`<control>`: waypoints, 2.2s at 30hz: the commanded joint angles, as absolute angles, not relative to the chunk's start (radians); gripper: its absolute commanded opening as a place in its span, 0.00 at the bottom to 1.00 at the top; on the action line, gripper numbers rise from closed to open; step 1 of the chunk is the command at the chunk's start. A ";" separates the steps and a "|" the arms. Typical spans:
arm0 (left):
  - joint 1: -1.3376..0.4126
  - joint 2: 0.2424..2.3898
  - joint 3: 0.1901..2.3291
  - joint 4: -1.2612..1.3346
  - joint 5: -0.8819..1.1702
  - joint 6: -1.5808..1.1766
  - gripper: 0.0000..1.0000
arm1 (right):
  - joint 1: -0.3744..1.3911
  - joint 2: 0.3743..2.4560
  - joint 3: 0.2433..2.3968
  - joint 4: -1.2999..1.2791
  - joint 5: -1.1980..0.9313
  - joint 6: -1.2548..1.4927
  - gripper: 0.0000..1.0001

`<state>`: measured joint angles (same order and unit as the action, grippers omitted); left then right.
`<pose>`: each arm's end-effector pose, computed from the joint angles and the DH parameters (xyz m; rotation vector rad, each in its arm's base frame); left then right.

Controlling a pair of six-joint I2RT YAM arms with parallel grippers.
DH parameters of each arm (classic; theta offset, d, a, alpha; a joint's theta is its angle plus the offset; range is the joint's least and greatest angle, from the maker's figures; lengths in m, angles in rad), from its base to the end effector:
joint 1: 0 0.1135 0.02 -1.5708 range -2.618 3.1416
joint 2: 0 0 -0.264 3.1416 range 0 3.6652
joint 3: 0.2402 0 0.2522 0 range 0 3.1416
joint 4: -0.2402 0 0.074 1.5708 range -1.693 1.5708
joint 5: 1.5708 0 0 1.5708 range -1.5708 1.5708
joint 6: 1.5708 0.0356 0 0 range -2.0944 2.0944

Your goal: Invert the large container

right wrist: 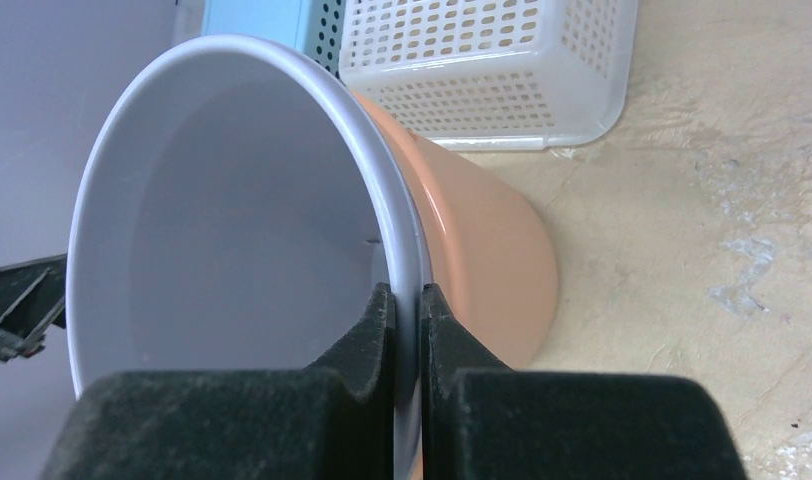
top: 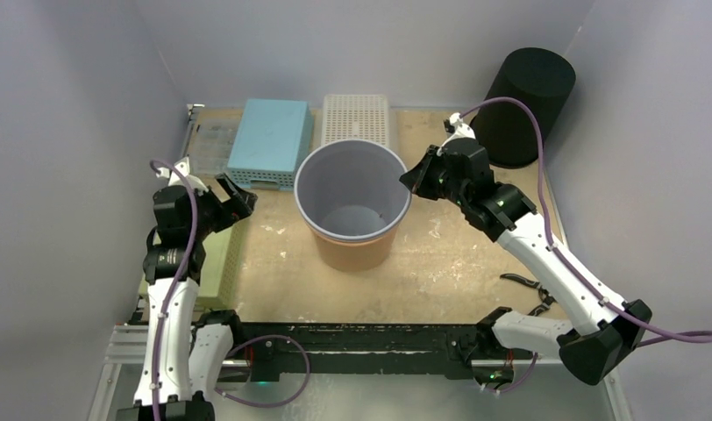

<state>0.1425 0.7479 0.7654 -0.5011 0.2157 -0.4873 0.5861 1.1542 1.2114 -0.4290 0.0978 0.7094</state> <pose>0.1660 0.0161 0.3067 -0.5114 2.0064 -0.4346 0.2154 0.1388 0.3891 0.1917 2.0094 0.7532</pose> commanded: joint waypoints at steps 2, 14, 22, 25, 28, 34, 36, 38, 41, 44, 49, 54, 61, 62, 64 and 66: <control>0.140 0.592 0.792 -0.449 0.435 -0.678 0.96 | 0.591 1.145 1.255 -0.355 0.088 0.736 0.00; 0.141 0.420 0.644 -0.391 0.650 -0.897 0.96 | 0.591 1.094 1.223 -0.306 0.047 0.806 0.00; 0.141 0.364 0.500 -0.295 0.696 -0.980 0.95 | 0.591 1.084 1.213 -0.279 0.003 0.829 0.00; 0.141 0.348 0.446 -0.188 0.739 -1.065 0.94 | 0.591 1.084 1.213 -0.273 0.003 0.830 0.00; 0.141 0.317 0.428 -0.144 0.737 -1.109 0.95 | 0.591 1.090 1.210 -0.270 -0.021 0.833 0.00; 0.141 0.325 0.431 -0.150 0.743 -1.099 0.95 | 0.591 1.105 1.208 -0.246 -0.068 0.835 0.00; 0.140 0.330 0.433 -0.157 0.740 -1.086 0.95 | 0.592 1.111 1.213 -0.244 -0.071 0.836 0.00; 0.141 0.344 0.434 -0.183 0.734 -1.057 0.95 | 0.591 1.118 1.219 -0.249 -0.069 0.831 0.00; 0.141 0.360 0.430 -0.214 0.726 -1.030 0.94 | 0.591 1.129 1.223 -0.247 -0.069 0.829 0.00; 0.141 0.360 0.432 -0.221 0.727 -1.016 0.93 | 0.591 1.145 1.227 -0.254 -0.066 0.821 0.00; 0.141 0.382 0.445 -0.244 0.735 -0.984 0.92 | 0.591 1.195 1.276 -0.316 -0.031 0.743 0.00; 0.141 0.383 0.445 -0.224 0.751 -0.984 0.92 | 0.593 1.229 1.319 -0.364 -0.018 0.637 0.08; 0.141 0.374 0.418 -0.155 0.776 -1.023 0.92 | 0.615 1.316 1.408 -0.474 0.039 0.490 0.20; 0.141 0.375 0.416 -0.156 0.775 -1.023 0.92 | 0.622 1.323 1.417 -0.483 0.053 0.477 0.23; 0.141 0.375 0.412 -0.155 0.772 -1.023 0.92 | 0.633 1.338 1.431 -0.496 0.069 0.465 0.28; 0.141 0.375 0.408 -0.152 0.770 -1.027 0.92 | 0.650 1.352 1.442 -0.504 0.092 0.455 0.31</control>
